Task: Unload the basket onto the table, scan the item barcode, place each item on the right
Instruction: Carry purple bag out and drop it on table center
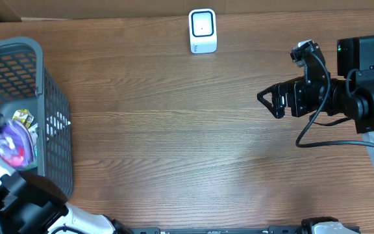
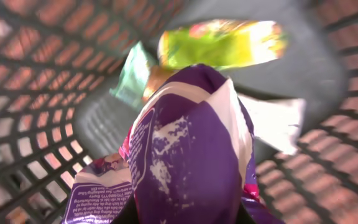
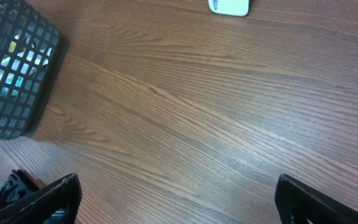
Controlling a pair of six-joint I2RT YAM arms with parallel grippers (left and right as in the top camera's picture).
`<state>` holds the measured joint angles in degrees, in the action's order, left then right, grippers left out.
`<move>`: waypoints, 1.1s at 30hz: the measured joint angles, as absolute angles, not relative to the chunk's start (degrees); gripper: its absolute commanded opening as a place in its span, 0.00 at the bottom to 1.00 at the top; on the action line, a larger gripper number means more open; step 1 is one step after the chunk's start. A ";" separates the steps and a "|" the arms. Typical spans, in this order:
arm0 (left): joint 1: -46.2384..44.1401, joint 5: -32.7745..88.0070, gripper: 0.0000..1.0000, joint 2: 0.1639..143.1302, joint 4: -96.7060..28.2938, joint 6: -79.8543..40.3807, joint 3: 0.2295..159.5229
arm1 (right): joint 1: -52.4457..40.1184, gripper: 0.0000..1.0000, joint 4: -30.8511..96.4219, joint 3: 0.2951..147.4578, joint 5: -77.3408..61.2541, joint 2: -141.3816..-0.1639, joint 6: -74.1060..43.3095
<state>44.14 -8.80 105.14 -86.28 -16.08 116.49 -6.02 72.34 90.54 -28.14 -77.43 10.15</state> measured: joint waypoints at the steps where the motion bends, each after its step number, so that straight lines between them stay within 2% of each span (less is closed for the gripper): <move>1: 43.42 -8.49 0.04 105.14 -87.53 -16.05 119.50 | -6.02 1.00 72.03 90.54 -28.10 -77.43 10.17; 10: 33.74 -5.48 0.04 105.14 -95.44 -14.52 146.26 | -6.02 1.00 71.61 90.54 -28.12 -77.43 10.17; 16: 25.58 0.23 0.04 103.61 -96.57 -14.39 152.62 | -6.02 1.00 71.61 90.54 -28.12 -77.43 10.15; 21: 12.80 5.80 0.04 103.28 -96.62 -14.74 150.19 | -6.02 1.00 71.66 90.54 -28.12 -77.43 10.17; 26: 0.51 6.63 0.04 104.29 -95.22 -16.88 141.03 | -6.02 1.00 71.64 90.54 -28.12 -77.43 10.17; 33: -11.49 6.83 0.04 110.56 -82.74 -22.70 123.09 | -6.02 1.00 71.55 90.54 -28.10 -77.43 10.28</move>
